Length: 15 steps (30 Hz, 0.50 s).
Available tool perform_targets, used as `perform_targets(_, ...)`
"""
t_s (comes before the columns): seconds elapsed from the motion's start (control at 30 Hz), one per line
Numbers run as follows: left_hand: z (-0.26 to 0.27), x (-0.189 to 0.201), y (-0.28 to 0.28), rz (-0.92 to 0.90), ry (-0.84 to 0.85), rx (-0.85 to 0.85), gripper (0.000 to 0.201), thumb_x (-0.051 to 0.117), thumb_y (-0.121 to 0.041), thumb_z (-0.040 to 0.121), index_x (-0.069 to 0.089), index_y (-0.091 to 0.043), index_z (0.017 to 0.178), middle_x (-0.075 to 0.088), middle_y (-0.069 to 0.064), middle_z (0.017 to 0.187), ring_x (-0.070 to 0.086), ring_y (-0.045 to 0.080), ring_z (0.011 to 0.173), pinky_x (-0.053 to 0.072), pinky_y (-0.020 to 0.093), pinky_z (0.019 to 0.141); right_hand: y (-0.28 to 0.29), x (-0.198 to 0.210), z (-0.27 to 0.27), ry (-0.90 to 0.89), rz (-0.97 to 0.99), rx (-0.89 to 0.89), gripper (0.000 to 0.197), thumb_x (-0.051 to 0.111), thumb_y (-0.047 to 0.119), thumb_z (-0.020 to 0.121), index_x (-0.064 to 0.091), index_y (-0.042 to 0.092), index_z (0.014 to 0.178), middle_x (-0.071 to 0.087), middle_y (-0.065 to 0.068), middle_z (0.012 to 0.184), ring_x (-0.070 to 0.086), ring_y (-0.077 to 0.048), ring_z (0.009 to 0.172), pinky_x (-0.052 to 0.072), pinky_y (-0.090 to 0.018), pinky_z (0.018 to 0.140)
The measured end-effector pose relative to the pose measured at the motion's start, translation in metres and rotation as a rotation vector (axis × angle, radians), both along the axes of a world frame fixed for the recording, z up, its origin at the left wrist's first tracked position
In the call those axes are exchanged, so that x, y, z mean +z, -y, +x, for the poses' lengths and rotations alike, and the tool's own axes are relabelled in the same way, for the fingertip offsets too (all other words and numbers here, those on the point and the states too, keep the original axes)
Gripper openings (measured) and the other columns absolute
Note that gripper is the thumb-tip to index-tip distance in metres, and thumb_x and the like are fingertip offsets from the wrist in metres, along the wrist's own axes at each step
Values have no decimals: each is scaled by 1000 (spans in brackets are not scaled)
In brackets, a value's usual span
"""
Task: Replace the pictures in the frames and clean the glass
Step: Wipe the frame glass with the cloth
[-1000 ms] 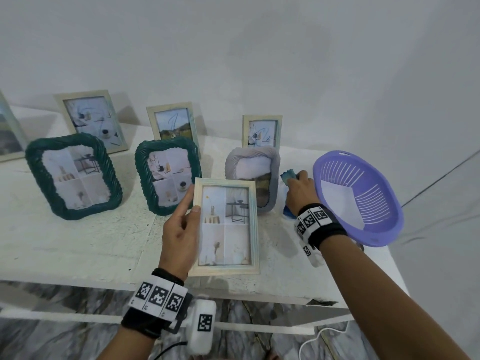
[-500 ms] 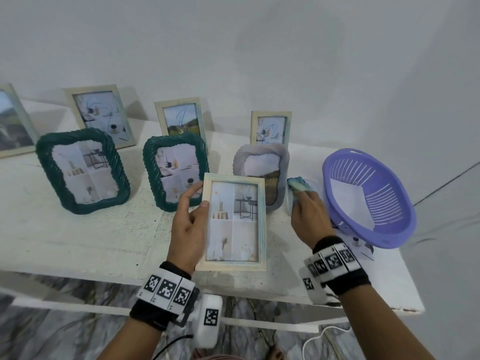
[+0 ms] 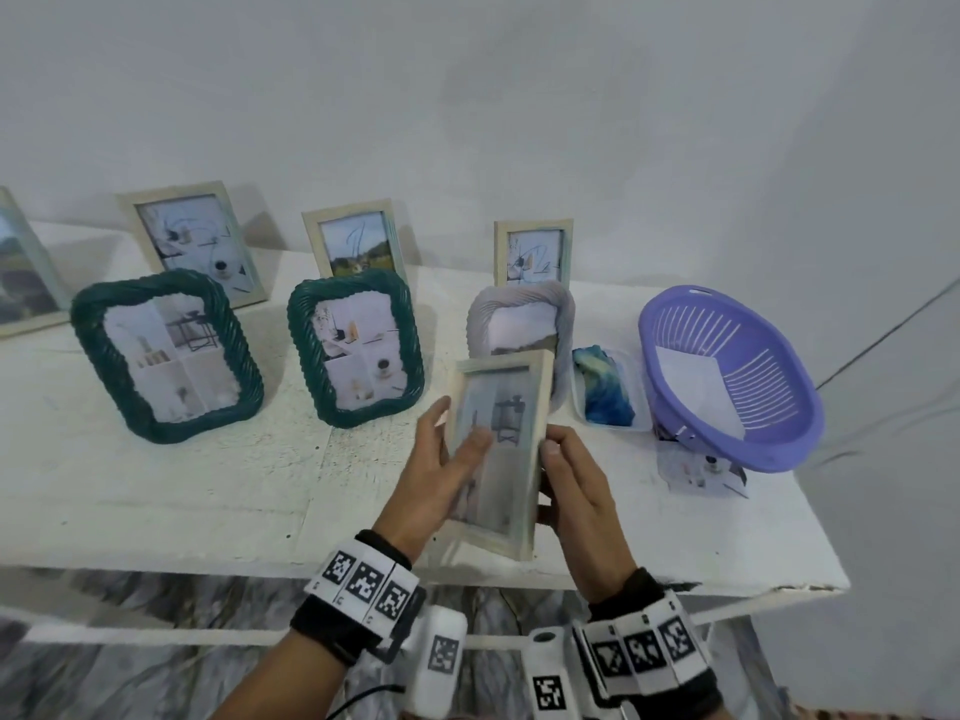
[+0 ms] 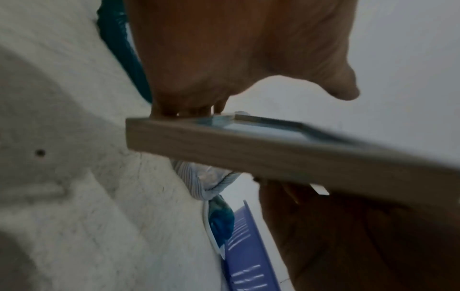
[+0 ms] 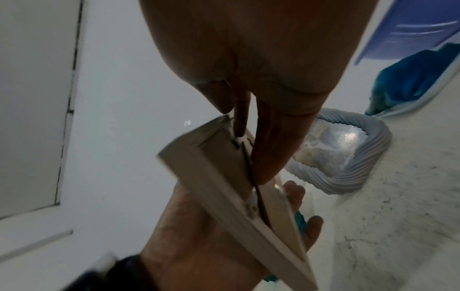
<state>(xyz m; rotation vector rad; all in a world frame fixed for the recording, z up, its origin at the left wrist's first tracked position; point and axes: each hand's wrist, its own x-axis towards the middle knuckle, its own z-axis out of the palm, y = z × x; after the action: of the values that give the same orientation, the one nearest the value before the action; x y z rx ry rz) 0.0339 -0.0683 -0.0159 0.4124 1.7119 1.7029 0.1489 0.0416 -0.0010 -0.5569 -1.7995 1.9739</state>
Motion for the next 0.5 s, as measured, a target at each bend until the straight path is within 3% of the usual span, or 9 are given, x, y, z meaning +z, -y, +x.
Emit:
perform_targets(0.03,1,-2,0,26,50,-31,126,64,-93,42,28,-34,147,50,-5,142,56,7,121,49,32,95,5,0,0,-21,55,31,27,36,22,104,58,13,116,66,-8,105,64,-28,92,57,-41,69)
perform_targets(0.1,4,-4,0,107,157,-57,123,70,-88,44,38,-27,145,59,-1,133,63,12,113,53,33,89,13,-2,-1,-36,220,77,29,42,21,100,57,16,124,65,-1,109,65,-24,94,58,-39,70)
perform_targets(0.17,7,-3,2,197,305,-58,113,79,-77,52,46,-16,141,63,9,126,64,23,113,53,46,94,21,-4,-3,1,350,77,31,52,16,96,55,22,127,62,4,111,64,-21,95,57,-35,73)
perform_targets(0.23,9,-1,6,237,401,-74,106,82,-69,57,49,-8,137,65,13,120,64,29,112,52,48,94,27,-6,-5,20,363,48,41,61,10,91,51,28,127,60,6,109,64,-17,94,56,-30,72)
perform_targets(0.3,10,2,11,244,420,-83,101,79,-66,61,49,-3,135,64,19,120,64,32,110,52,46,93,27,-7,-6,42,385,22,45,66,15,88,49,34,125,60,10,106,63,-15,90,55,-28,70)
perform_targets(0.37,8,4,14,202,379,-68,111,80,-73,55,49,-1,133,58,20,110,59,34,100,47,49,93,24,-6,-4,86,525,-16,40,68,30,85,50,38,120,58,15,101,60,-10,86,53,-24,67)
perform_targets(0.43,5,5,17,189,334,-55,113,82,-75,49,52,-2,130,51,14,98,52,29,86,43,49,82,20,-4,-2,129,749,-52,36,63,44,80,57,35,114,54,16,93,55,-4,79,49,-20,63)
perform_targets(0.5,5,5,19,153,263,-59,106,78,-78,50,56,-8,126,54,10,98,53,25,87,43,46,83,16,-1,0,174,957,-112,34,59,49,77,64,29,104,50,15,82,50,-2,69,44,-19,56)
